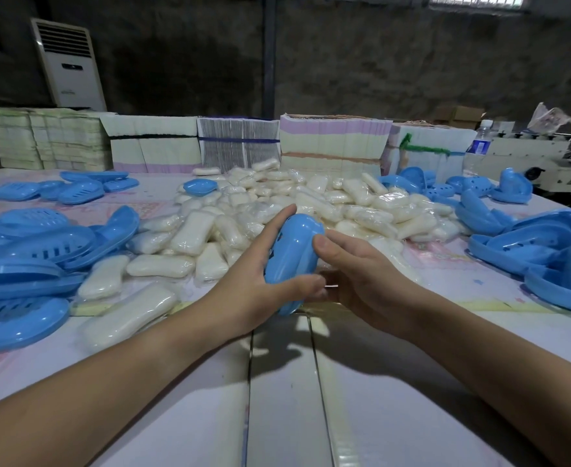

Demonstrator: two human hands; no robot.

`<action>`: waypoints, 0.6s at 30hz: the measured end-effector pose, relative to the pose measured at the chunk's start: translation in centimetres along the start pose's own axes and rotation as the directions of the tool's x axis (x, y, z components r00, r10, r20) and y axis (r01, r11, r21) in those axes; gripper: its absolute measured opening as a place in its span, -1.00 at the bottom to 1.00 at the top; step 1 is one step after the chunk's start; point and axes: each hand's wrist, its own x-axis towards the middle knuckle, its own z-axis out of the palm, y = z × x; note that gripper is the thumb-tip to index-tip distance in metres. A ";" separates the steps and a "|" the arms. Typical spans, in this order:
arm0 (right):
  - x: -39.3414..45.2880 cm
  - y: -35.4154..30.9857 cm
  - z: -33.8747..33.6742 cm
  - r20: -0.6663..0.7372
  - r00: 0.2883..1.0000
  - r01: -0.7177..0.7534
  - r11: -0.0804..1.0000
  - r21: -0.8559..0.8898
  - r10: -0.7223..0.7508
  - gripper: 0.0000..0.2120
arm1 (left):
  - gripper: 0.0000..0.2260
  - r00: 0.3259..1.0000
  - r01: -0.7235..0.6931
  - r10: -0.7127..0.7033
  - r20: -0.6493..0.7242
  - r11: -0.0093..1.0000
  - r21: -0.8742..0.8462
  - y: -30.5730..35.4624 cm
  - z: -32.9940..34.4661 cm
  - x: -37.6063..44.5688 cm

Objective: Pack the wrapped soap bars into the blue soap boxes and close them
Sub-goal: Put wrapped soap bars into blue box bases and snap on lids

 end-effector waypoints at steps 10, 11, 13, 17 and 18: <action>0.2 0.0 -0.5 0.013 0.998 0.055 0.997 0.045 -0.056 -0.59 | -0.13 0.997 -0.059 0.043 0.057 0.947 0.314 0.5 -1.1 -0.1; 0.2 0.0 -0.8 0.014 0.998 0.059 0.998 0.025 -0.059 -0.56 | -0.15 0.995 -0.078 0.053 0.084 0.939 0.336 0.5 -1.3 -0.2; 0.1 0.0 -1.3 0.030 0.997 0.065 0.998 0.011 -0.065 -0.53 | -0.17 0.987 -0.125 0.079 0.137 0.921 0.369 0.5 -1.6 -0.3; 0.0 0.3 -1.5 0.041 0.993 0.114 0.993 -0.027 -0.113 -0.54 | -0.22 0.978 -0.194 0.152 0.142 0.915 0.354 0.8 -1.7 -0.4; 0.0 0.3 -1.5 0.021 0.991 0.135 0.989 -0.052 -0.134 -0.53 | -0.26 0.981 -0.189 0.166 0.100 0.930 0.314 0.9 -1.7 -0.4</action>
